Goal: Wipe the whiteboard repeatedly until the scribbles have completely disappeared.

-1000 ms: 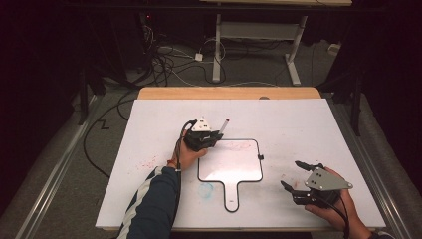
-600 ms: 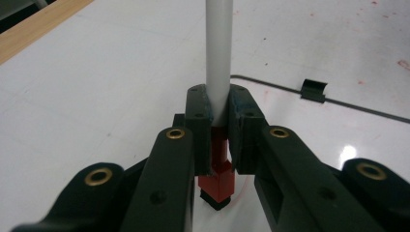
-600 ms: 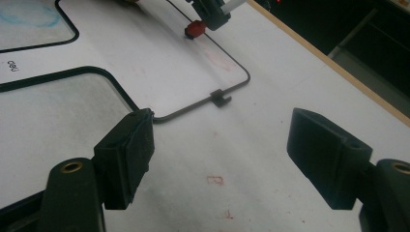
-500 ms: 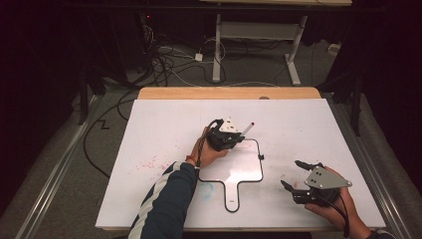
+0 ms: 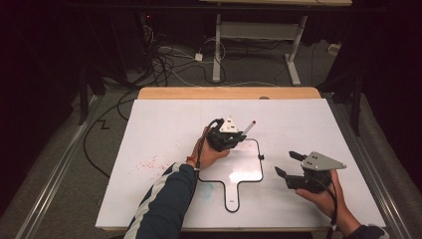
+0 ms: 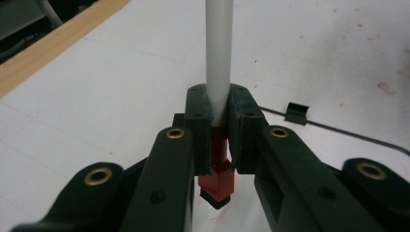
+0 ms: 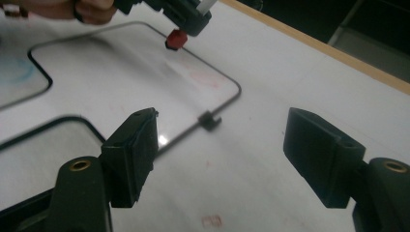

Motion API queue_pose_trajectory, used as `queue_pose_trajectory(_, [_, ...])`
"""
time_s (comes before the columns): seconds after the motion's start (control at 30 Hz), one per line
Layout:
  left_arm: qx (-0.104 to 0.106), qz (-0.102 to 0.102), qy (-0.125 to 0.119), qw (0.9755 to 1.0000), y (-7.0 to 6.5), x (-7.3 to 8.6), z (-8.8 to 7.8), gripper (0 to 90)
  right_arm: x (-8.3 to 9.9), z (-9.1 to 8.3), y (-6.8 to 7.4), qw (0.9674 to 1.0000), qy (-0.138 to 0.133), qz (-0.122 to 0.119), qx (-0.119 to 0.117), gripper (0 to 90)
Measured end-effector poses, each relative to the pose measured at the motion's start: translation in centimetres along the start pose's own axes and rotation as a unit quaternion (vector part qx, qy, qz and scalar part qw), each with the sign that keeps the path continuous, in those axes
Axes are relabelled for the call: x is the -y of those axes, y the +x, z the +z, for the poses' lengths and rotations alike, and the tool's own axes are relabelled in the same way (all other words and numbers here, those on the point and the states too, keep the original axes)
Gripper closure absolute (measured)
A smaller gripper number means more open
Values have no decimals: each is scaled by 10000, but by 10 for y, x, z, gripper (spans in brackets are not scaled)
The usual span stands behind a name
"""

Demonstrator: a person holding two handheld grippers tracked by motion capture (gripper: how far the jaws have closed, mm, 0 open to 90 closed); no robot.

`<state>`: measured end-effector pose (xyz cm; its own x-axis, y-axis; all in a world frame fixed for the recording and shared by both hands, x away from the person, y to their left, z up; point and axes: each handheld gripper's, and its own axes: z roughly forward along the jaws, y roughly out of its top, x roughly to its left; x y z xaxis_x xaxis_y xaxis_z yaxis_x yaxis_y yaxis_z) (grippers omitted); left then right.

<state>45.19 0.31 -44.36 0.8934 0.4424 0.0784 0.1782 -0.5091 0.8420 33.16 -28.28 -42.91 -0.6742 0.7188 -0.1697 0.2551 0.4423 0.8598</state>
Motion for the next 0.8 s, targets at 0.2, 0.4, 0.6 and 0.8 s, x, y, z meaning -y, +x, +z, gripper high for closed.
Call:
queue_pose_trajectory(0.2, [-31,34,-154,9999,-11,-5,-6,790,-30,21,-10,9983,-270,446,-258,330])
queue_pose_trajectory(0.4, [-69,45,-273,9996,-21,-4,-9,788,-58,48,-4,9952,-408,676,-586,383])
queue_pose_trajectory(0.6, [-137,-109,-473,9987,-29,0,-11,788,-72,71,1,9911,-541,876,-842,497])
queue_pose_trajectory(0.8, [-254,-235,-560,9978,-30,4,-14,788,-80,82,6,9915,-615,912,-701,666])
